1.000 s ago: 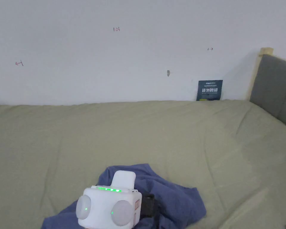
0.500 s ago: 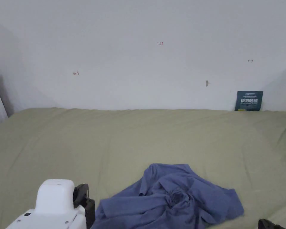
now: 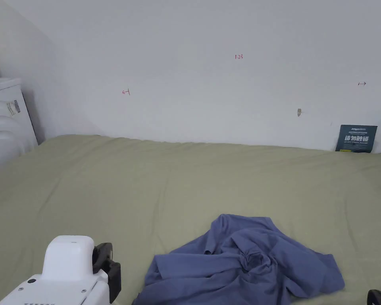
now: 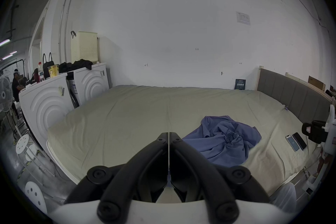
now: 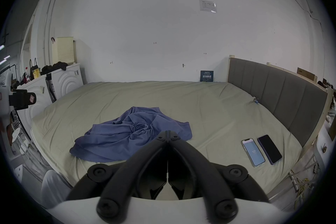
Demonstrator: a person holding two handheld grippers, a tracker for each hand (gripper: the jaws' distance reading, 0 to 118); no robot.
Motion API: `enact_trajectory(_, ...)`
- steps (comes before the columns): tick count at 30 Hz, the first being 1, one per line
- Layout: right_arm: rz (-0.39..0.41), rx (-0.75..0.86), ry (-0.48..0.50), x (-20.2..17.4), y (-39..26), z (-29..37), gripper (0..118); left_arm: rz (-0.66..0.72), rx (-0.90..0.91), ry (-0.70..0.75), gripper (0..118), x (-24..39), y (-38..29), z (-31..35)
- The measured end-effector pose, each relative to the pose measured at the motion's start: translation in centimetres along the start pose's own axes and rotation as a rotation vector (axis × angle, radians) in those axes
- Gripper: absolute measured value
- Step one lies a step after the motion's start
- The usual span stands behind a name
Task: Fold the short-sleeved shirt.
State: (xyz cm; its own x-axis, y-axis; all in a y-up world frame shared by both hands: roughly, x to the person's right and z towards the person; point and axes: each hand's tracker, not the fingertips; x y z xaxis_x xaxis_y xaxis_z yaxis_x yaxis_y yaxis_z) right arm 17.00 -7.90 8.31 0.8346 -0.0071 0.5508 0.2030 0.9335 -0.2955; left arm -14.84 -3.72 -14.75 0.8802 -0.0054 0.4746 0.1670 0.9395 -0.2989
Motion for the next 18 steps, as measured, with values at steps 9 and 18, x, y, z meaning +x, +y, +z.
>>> enact_trajectory(9, 0.005, -0.031, 0.016, -0.4, 0.1, -1.8, 1, 0.039, -0.139, -0.047, 0, -1.2, -0.8, -5.8)
enact_trajectory(18, -0.010, -0.113, 0.023, -1.0, -1.2, -5.9, 1, 0.075, -0.416, -0.146, 0, -1.3, -2.1, -20.4)
